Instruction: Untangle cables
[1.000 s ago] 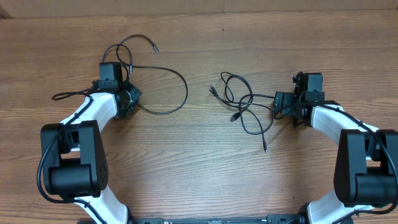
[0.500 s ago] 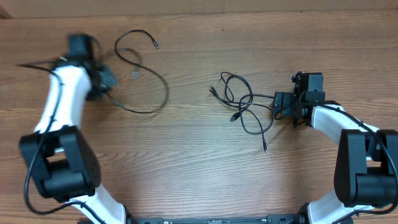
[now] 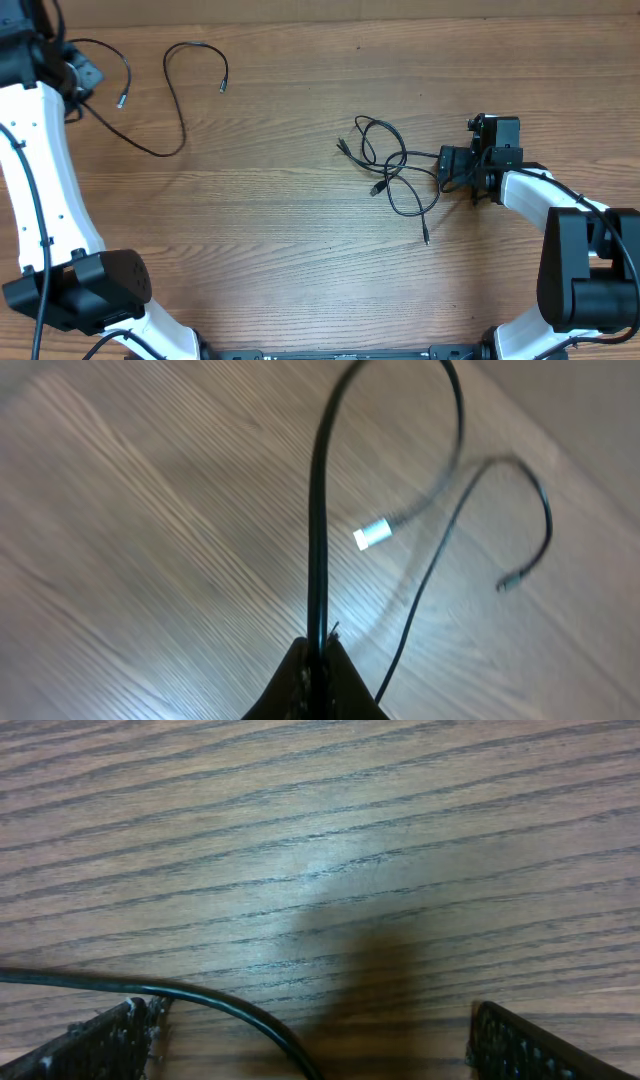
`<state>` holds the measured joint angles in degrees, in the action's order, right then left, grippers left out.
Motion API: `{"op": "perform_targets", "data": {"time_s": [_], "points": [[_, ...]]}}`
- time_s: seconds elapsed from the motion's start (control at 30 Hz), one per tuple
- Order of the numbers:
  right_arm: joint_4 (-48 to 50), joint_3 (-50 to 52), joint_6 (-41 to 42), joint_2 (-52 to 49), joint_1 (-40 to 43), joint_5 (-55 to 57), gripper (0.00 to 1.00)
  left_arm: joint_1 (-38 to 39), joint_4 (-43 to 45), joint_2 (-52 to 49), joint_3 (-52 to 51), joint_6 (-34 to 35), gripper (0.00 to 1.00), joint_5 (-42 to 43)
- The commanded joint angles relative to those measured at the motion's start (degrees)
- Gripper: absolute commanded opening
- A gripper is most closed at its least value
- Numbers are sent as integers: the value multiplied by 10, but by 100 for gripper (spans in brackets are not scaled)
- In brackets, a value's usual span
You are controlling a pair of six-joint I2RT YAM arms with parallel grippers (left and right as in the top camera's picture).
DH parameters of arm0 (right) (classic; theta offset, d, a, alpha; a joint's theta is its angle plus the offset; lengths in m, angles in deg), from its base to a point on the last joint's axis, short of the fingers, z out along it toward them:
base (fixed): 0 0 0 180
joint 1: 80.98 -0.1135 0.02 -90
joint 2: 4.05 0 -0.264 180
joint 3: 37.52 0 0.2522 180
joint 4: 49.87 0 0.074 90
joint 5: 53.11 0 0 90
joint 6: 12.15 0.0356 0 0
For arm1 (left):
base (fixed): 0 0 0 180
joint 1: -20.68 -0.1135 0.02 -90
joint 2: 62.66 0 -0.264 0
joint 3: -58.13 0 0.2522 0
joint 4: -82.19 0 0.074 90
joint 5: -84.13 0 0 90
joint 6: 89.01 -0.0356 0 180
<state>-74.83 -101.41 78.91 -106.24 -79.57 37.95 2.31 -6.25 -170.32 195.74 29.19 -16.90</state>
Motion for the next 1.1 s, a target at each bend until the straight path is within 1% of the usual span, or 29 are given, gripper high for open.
{"op": "perform_targets", "data": {"time_s": [0.0, 0.2, 0.27, 0.33, 0.4, 0.5, 0.6, 0.67, 0.73, 0.83, 0.9, 1.0, 1.07], "points": [[-4, 15, 7, -18, -2, -27, 100, -41, -9, 9, 67, 12, 4, -48], [-4, 15, 7, -18, -2, -27, 100, -127, -37, 9, 136, 19, 4, -43], [-4, 15, 7, -18, -2, -27, 100, -152, -51, 10, 144, 45, 4, -44], [-4, 15, 7, -18, -2, -27, 100, -183, -67, 10, 146, 87, 4, -43], [-4, 15, 7, -18, -2, -27, 100, -209, -89, 10, 146, 149, 4, -31], [-4, 15, 7, -18, -2, -27, 100, -225, -109, 10, 146, 237, 4, 14], [-4, 15, 7, -18, -2, -27, 100, -220, -121, 9, 146, 252, 4, 85], [-4, 15, 7, -18, -2, -27, 100, -200, -128, 9, 145, 264, 4, 156], [-4, 15, 7, -18, -2, -27, 100, -173, -130, 8, 145, 287, 4, 184], [-4, 15, 7, -18, -2, -27, 100, -133, -129, 7, 143, 313, 4, 155], [-4, 15, 7, -18, -2, -27, 100, -85, -124, -1, 142, 360, 4, 75], [-4, 15, 7, -18, -2, -27, 100, -18, -85, -32, 142, 363, 4, -43], [-4, 15, 7, -18, -2, -27, 100, 19, -57, -60, 142, 355, 4, -86]]}}
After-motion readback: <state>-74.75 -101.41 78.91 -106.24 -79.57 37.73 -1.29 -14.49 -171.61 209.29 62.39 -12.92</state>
